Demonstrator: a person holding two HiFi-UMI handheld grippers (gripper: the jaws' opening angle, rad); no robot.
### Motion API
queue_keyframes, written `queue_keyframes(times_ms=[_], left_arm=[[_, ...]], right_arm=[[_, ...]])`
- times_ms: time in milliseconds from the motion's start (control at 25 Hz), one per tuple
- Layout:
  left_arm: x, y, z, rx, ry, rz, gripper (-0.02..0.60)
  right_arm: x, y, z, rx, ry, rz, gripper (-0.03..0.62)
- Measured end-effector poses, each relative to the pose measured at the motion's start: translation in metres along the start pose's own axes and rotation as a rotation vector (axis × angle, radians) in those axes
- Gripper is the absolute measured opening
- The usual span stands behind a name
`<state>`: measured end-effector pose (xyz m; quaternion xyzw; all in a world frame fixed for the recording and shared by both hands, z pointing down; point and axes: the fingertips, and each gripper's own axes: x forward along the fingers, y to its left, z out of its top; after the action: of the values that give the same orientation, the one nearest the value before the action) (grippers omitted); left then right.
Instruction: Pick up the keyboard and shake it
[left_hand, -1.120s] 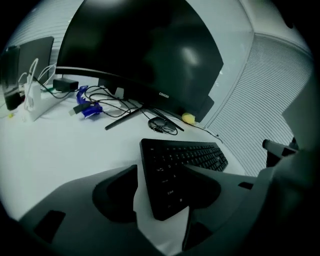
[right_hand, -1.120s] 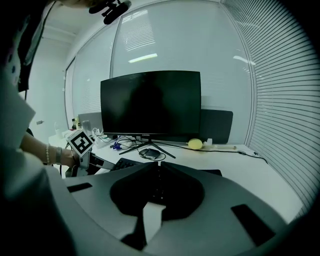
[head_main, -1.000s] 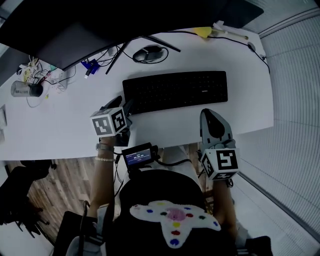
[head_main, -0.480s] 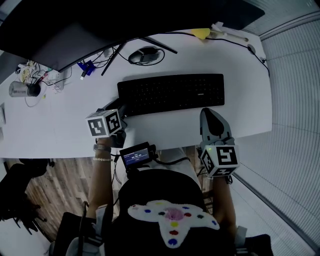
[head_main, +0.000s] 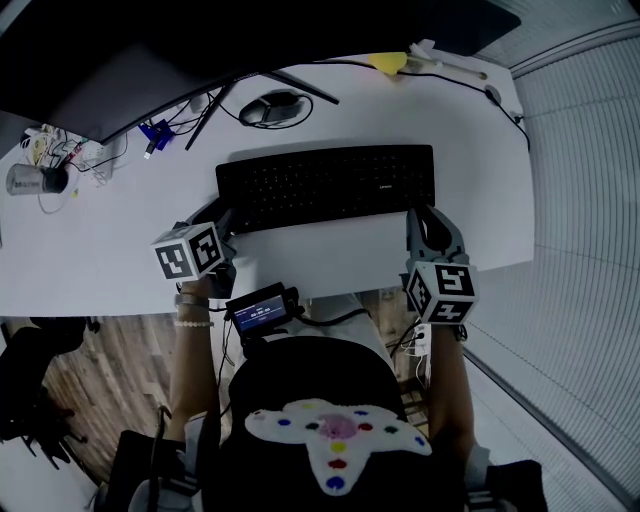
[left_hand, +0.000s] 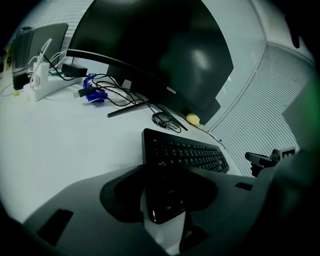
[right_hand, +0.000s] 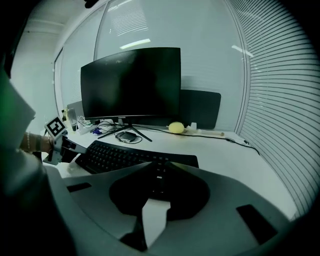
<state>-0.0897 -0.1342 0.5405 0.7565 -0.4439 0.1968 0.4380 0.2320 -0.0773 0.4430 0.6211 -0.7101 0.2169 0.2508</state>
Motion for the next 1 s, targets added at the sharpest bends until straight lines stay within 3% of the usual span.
queue_keyframes(times_ms=[80,200,440,1000], left_arm=[[-0.004,-0.002,0.002,0.004,-0.009,0.01,0.19],[-0.011,-0.002,0.007,0.014,-0.022,0.028,0.19],[-0.029,-0.007,0.021,0.049,-0.054,0.069,0.19],[-0.041,-0.018,0.03,0.078,-0.089,0.134,0.19]], right_arm=[[0.007,-0.014,-0.003,0.003,0.013,-0.012,0.049],[0.022,-0.033,-0.008,0.02,0.038,-0.006,0.156],[0.06,-0.051,-0.018,0.112,0.095,0.083,0.274],[0.104,-0.074,-0.037,0.169,0.192,0.181,0.287]])
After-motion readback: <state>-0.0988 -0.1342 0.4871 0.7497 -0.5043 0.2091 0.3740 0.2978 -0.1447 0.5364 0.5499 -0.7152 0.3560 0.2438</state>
